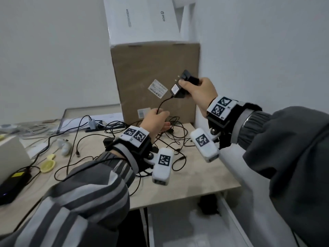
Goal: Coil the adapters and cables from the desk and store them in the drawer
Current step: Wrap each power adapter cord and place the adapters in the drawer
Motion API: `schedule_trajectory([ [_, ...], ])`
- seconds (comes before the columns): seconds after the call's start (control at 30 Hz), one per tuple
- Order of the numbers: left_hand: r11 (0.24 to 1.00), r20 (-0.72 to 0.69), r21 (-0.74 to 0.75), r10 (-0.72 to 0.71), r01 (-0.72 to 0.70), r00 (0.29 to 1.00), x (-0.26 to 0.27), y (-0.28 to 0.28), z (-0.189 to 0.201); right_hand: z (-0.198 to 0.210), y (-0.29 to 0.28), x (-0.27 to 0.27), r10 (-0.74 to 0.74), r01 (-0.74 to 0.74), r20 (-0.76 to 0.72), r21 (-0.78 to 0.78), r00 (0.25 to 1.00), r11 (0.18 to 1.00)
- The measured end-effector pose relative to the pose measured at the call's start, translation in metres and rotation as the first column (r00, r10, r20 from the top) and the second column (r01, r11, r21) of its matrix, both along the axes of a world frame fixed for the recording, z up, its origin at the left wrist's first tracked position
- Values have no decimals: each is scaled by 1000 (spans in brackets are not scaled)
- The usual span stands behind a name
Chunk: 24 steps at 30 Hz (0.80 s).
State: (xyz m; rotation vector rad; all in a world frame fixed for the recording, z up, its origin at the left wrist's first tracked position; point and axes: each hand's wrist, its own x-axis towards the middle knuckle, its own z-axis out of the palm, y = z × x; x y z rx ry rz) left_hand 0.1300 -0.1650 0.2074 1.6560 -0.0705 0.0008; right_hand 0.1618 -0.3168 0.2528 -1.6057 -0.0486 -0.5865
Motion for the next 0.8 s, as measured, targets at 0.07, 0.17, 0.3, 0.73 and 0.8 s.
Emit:
schedule_trajectory([
  [0.07, 997, -9, 22, 75, -75, 997, -13, -3, -4, -10, -5, -26, -4, 4, 3, 15, 1000, 1000],
  [0.17, 963, 13, 62, 263, -263, 965, -41, -6, -10, -27, -11, -69, -21, 21, -7, -28, 1000, 999],
  [0.3, 995, -173, -73, -74, 62, 982, -95, -16, -11, -52, -12, -125, -1, 5, 24, -179, 1000, 984],
  [0.73, 912, -159, -47, -411, 408, 898, -163, -1, -58, -125, -32, -234, 250, -250, -54, -405, 967, 879],
  [0.8, 846, -157, 179, -479, 502, 864, -170, 8, -63, -129, -40, -235, 178, -166, -28, -527, 984, 834],
])
